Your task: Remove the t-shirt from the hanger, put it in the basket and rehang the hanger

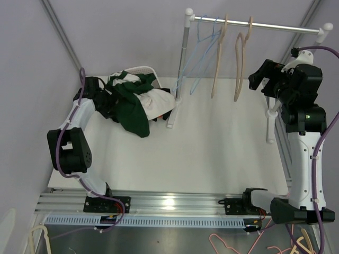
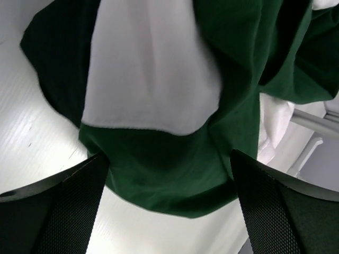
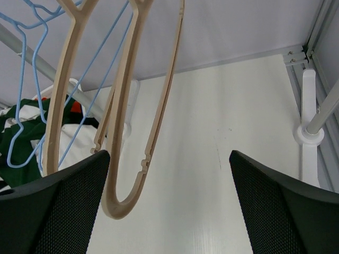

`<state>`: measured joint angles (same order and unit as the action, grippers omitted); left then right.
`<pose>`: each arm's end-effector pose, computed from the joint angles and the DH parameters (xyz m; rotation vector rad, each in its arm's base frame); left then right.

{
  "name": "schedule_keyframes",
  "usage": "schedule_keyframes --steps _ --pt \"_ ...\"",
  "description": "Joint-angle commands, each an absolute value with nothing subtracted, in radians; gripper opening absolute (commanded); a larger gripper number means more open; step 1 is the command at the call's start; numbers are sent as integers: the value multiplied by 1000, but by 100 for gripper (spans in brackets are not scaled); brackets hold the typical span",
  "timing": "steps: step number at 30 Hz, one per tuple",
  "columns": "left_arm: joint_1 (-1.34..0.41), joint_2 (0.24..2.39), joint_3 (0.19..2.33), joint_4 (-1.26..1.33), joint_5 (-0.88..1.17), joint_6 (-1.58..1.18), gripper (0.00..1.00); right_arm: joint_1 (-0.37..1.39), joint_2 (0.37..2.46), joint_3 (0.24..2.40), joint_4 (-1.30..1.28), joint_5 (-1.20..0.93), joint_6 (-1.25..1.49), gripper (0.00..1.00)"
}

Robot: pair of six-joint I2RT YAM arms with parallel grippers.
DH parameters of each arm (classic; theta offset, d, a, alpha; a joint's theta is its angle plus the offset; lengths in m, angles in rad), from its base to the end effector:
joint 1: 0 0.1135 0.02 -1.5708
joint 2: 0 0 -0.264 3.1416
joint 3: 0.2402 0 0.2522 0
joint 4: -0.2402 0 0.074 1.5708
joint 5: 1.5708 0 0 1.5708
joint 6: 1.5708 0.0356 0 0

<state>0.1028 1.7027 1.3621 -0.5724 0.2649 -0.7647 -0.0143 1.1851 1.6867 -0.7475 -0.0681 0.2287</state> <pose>0.3709 0.0289 0.2642 -0.9620 2.3517 -0.6013 0.2129 -0.0006 0.5018 0.1727 1.8131 0.2136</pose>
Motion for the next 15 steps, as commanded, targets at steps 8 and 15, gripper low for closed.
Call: schedule_keyframes --steps 8,15 --pt "110 1813 1376 -425 362 -841 64 -15 1147 1661 -695 -89 225 99" --pt "94 1727 1376 -481 319 -825 54 -15 1158 1660 -686 -104 238 99"
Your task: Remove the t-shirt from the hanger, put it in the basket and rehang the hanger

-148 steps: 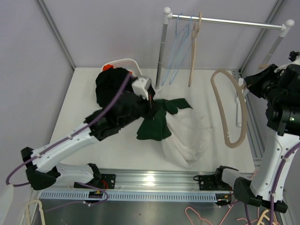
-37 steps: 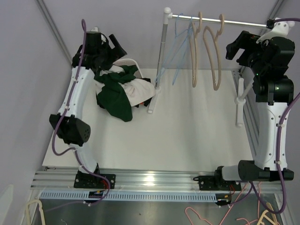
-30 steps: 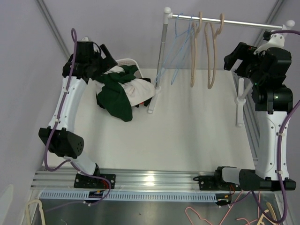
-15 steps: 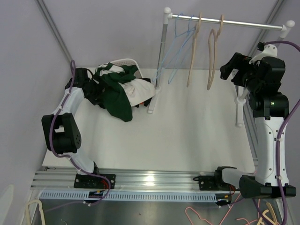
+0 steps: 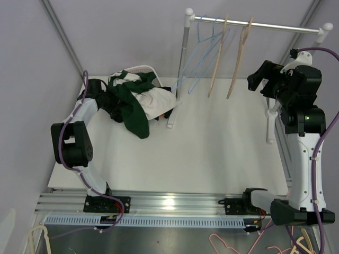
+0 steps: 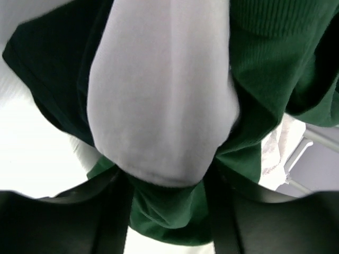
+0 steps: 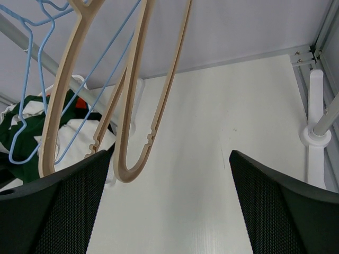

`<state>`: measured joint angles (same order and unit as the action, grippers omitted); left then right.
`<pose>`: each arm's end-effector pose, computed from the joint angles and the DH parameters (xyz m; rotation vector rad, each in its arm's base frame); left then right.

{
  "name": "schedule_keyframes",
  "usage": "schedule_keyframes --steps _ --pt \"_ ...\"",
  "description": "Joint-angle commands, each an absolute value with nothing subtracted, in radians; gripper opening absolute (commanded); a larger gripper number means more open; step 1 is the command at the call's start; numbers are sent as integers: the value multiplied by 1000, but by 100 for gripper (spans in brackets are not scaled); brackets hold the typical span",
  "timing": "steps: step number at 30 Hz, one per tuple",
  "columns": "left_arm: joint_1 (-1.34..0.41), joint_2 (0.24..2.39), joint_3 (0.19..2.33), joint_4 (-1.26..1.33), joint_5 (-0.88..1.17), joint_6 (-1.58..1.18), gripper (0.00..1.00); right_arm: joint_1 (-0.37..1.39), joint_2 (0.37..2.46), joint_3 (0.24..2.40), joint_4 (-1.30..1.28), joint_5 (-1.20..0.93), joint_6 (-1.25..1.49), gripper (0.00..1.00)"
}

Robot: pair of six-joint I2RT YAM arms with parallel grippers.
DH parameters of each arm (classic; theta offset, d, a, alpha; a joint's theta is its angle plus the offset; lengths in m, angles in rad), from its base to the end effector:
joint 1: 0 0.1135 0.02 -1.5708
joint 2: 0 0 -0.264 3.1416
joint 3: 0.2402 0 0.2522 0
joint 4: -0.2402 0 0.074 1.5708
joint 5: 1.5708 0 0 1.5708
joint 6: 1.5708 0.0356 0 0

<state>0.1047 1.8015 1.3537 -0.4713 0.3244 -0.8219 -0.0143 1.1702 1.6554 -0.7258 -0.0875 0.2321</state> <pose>0.3915 0.0297 0.2329 -1.0158 2.3497 -0.6948 0.2121 0.0001 0.4978 0.1613 1.8095 0.2338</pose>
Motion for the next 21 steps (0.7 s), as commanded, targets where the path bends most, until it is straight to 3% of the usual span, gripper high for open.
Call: schedule_keyframes --steps 1,4,8,10,12,13,21 --pt "92 1715 1379 -497 310 -825 57 -14 1161 1658 -683 -106 238 99" --pt "87 1672 1379 -515 302 -825 60 -14 1161 1652 -678 -112 239 100" --pt "86 1647 1400 -531 304 -834 55 -12 1161 1646 -675 -115 245 99" --pt "84 1643 1414 -537 311 -834 47 -11 1161 1637 -670 -120 247 99" --pt "81 1643 1417 -526 313 -836 30 -11 1161 1629 -667 -123 250 99" --pt "80 1655 1425 -525 319 -835 29 -11 1163 1626 -664 -124 249 99" --pt "67 1787 1493 -560 338 -813 38 -9 1164 1621 -660 -150 256 99"
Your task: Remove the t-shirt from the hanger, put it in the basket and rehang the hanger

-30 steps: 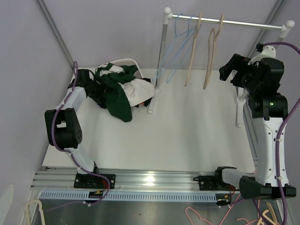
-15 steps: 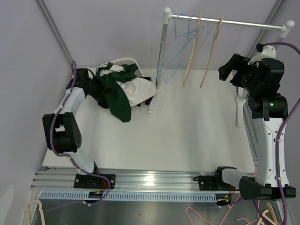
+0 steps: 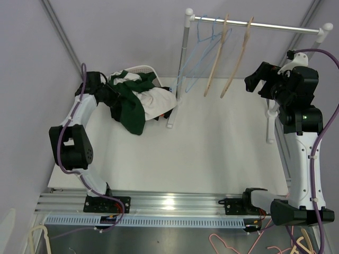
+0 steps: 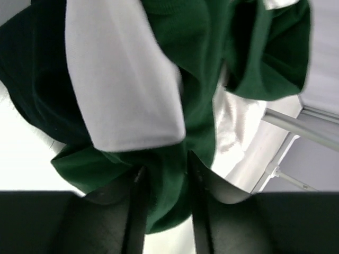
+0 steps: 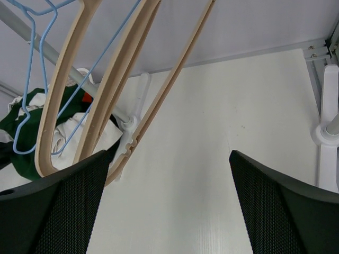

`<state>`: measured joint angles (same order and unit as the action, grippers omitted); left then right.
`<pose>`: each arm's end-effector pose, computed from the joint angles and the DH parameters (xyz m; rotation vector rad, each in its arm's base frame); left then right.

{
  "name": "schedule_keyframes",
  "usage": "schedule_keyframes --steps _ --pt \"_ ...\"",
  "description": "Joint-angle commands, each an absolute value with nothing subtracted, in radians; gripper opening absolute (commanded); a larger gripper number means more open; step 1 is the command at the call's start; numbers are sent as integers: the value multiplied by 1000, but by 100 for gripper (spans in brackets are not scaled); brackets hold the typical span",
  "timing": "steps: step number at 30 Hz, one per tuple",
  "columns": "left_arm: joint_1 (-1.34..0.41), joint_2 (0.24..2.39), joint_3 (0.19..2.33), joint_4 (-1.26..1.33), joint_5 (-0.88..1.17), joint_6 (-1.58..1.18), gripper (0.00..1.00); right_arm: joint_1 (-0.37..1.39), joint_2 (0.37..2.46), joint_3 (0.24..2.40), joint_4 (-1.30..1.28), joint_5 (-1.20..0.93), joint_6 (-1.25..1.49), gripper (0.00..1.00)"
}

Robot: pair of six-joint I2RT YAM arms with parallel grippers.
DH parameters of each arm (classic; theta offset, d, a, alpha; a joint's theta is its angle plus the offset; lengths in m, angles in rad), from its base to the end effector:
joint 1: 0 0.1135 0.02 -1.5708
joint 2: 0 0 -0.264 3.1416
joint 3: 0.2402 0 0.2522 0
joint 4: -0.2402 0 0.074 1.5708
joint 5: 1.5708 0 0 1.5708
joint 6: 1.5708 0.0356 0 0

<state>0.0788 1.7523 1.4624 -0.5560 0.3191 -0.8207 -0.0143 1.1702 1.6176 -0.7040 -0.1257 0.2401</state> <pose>0.3907 0.0196 0.2799 -0.9437 2.3036 -0.7142 0.2177 0.0013 0.4889 0.1442 1.8283 0.2737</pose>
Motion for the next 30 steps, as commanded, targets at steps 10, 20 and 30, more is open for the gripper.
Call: schedule_keyframes --steps 10,20,30 --pt "-17 1972 1921 -725 304 -718 1 -9 1158 1624 -664 -144 255 99" --pt "-78 2359 2298 -896 279 -735 0 -9 1154 1635 -676 -140 249 100" --pt "-106 2407 2162 -887 200 -732 1 -8 1149 1644 -687 -146 244 99"
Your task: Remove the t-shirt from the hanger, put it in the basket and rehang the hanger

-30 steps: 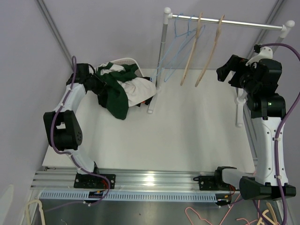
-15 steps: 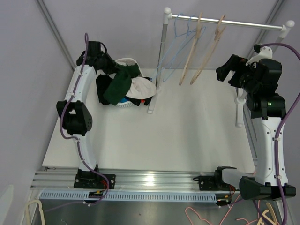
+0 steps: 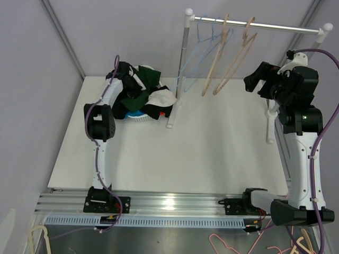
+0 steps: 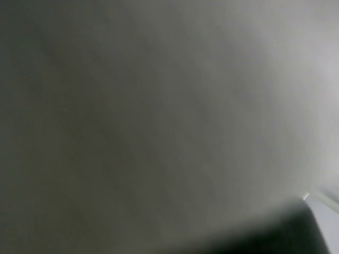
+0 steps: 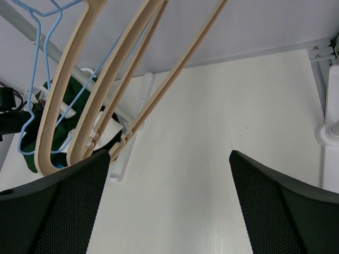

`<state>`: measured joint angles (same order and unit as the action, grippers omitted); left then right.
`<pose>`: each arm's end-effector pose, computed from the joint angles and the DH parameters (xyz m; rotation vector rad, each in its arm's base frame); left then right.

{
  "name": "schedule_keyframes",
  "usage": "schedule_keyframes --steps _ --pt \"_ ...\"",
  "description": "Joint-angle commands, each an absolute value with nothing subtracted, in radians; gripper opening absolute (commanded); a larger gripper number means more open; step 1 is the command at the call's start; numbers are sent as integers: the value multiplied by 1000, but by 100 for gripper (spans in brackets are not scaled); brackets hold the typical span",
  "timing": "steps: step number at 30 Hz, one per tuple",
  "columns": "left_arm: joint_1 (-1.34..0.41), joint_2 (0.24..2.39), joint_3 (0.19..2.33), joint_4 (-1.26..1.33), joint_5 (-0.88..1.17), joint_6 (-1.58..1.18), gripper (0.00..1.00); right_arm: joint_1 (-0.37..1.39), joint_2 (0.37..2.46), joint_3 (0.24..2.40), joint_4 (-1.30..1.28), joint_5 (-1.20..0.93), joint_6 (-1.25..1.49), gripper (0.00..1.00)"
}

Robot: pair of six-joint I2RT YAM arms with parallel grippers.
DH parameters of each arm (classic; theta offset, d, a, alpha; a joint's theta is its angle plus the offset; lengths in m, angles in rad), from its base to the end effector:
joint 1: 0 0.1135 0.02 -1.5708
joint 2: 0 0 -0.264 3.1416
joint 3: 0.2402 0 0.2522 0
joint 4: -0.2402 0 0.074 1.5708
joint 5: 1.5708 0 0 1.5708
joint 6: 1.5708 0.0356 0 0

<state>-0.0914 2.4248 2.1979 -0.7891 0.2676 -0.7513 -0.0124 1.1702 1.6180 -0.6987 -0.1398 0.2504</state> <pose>0.5252 -0.0576 0.1982 -0.7686 2.5604 -0.6392 0.2178 0.0023 0.4896 0.1409 1.8237 0.2952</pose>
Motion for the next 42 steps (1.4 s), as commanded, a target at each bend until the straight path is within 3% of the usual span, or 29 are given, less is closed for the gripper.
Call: schedule_keyframes --steps 1,3,5,10,15,20,21,22,27,34,42 --pt "-107 2376 2143 -861 186 -723 1 -8 1150 1644 -689 -147 242 99" --pt "-118 2268 2090 -827 135 -707 8 -8 1149 1641 -684 -150 244 99" --pt "-127 2197 2065 -795 115 -690 25 -6 1149 1640 -683 -155 247 100" --pt "-138 2034 2017 -801 45 -664 52 -5 1151 1637 -676 -160 250 99" --pt "-141 1930 2005 -841 15 -640 71 -3 1141 1640 -689 -132 249 99" --pt "-198 1644 1757 -764 11 -626 90 28 1034 1548 -651 -43 277 99" --pt "-198 1588 1684 -752 5 -618 90 28 1007 1510 -631 -41 287 99" --pt "-236 1533 1642 -735 -39 -612 99 29 979 1434 -618 -37 297 99" --pt "-316 1152 1307 -647 -91 -577 100 41 839 1246 -591 -104 377 100" --pt "-365 729 985 -598 77 -534 100 63 641 961 -563 -211 440 99" --pt "-368 482 832 -650 89 -453 99 66 479 785 -569 -330 436 99"
